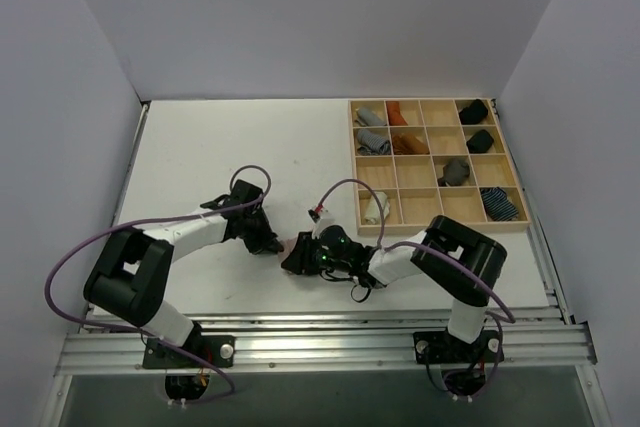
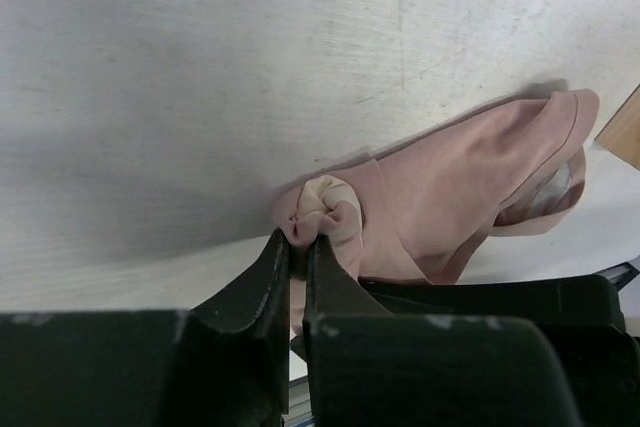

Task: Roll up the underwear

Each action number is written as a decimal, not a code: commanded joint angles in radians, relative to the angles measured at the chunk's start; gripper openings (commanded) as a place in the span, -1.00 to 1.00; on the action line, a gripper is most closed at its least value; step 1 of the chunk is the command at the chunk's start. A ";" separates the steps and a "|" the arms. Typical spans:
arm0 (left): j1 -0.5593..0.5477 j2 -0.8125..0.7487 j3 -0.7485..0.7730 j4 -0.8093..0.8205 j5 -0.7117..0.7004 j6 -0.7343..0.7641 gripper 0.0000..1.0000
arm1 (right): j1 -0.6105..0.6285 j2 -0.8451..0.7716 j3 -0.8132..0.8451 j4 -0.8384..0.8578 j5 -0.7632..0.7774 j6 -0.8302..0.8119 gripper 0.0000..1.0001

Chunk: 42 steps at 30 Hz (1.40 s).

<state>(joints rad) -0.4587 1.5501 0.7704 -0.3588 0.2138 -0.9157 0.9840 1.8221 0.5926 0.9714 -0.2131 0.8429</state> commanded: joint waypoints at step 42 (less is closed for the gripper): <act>-0.089 0.151 0.046 -0.137 -0.188 0.009 -0.95 | 0.306 0.086 0.651 -1.139 0.745 -0.422 -0.14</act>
<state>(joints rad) -0.5323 1.6253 0.8536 -0.3759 0.1860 -0.9398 1.2598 1.8942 1.2106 -0.1978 0.5140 0.5316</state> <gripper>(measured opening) 0.100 0.431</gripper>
